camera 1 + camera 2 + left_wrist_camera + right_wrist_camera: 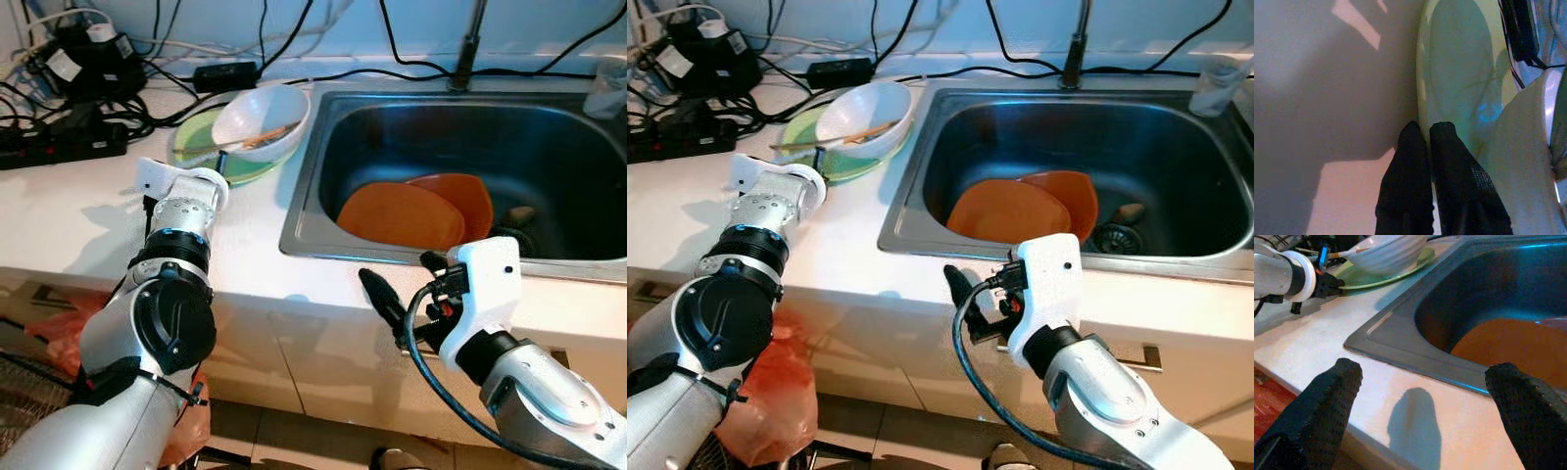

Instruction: Kitchen organization

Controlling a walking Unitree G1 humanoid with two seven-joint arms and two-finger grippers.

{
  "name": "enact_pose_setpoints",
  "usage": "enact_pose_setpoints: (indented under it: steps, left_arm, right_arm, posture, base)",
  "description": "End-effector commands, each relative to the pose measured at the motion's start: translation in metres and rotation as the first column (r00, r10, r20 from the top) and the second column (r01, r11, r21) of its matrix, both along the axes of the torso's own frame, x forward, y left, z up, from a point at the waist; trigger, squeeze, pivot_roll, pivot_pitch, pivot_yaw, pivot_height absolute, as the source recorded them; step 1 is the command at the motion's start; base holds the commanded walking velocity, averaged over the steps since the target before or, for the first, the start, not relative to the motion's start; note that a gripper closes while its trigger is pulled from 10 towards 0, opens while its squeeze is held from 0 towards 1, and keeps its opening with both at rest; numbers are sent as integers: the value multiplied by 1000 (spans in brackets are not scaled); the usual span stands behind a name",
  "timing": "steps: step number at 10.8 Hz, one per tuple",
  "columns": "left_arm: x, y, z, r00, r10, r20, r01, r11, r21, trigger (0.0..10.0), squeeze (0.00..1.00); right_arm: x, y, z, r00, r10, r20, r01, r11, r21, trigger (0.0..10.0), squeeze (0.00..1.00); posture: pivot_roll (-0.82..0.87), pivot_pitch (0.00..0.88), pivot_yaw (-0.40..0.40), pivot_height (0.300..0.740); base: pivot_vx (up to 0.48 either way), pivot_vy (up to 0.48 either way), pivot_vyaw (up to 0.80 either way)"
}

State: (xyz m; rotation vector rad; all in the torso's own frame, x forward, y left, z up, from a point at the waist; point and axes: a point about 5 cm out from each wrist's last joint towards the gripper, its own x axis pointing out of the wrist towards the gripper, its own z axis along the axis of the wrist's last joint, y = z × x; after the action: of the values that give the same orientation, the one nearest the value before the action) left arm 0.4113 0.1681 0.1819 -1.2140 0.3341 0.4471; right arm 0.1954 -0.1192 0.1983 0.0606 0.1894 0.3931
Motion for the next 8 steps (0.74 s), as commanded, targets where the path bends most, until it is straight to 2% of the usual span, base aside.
enact_pose_setpoints:
  steps: [1,8]
  left_arm:
    - [-15,-9,-41,976,-51,-210,54,998,10,0,0]
    - [-24,-26,-48,955,-135,-264,137,991,-10,0,0]
  right_arm:
    - [1,3,-1,1000,17,-2,-17,1000,5,10000,0]
    - [10,6,-3,999,42,17,-42,999,14,10000,0]
  posture:
    - [-334,67,126,740]
    - [-279,41,117,740]
  base:
    - [0,0,0]
    - [0,0,0]
